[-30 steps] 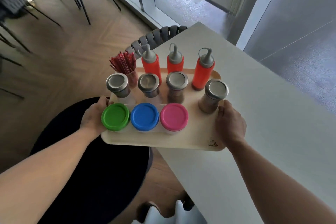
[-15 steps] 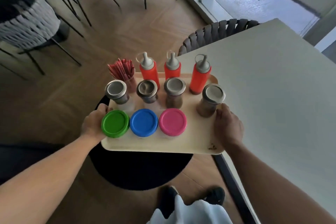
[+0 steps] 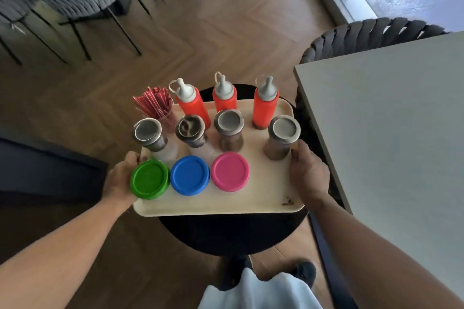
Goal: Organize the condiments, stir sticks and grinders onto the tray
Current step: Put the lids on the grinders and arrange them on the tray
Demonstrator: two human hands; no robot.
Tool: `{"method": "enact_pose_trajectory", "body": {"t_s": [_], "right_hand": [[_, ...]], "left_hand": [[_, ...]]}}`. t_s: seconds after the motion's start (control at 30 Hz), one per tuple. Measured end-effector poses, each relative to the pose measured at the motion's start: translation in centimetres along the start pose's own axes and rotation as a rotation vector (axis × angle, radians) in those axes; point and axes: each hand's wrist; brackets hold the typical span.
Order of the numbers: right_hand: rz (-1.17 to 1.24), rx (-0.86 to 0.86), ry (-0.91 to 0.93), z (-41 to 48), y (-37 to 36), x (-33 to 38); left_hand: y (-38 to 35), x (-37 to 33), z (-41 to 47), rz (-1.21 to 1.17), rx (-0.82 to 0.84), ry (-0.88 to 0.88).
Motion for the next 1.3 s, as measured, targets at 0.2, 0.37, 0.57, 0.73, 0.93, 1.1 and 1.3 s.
{"method": "enact_pose_trajectory", "body": {"t_s": [0.2, 0.37, 0.57, 0.73, 0.93, 1.1, 1.3], "right_hand": [[-0.012, 0.0, 0.06, 2.3, -2.4, 0.3], [-0.074, -0.014, 0.077, 4.3, -4.4, -0.5], [-0.1, -0.015, 0.087, 5.9, -5.9, -1.5], [-0.098, 0.007, 0.083, 6.7, -6.5, -2.1], [-0.122, 0.008, 0.07, 8.0, -6.7, -1.8], [-0.125, 0.071, 0.081, 7.9, -6.1, -1.5], [-0.168, 0.099, 0.073, 6.9, -5.9, -1.0]], "left_hand": [[-2.8, 1.1, 1.9, -0.078, 0.015, 0.075], [-5.8, 1.0, 3.7, -0.13, 0.01, 0.103], [-8.0, 1.5, 5.0, -0.079, 0.013, 0.081], [-9.5, 1.0, 5.5, -0.095, -0.005, 0.102], [-10.1, 0.7, 6.0, -0.088, -0.03, 0.08], [-9.5, 0.2, 5.8, -0.13, 0.007, 0.121], [-7.5, 2.2, 4.9, -0.038, 0.037, 0.044]]}}
Point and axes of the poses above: each hand's wrist, its own z-axis towards the middle knuckle, its own y-axis out of the back of the hand, x = y × z, and after that the axes turned 5 degrees about -z, right-handed
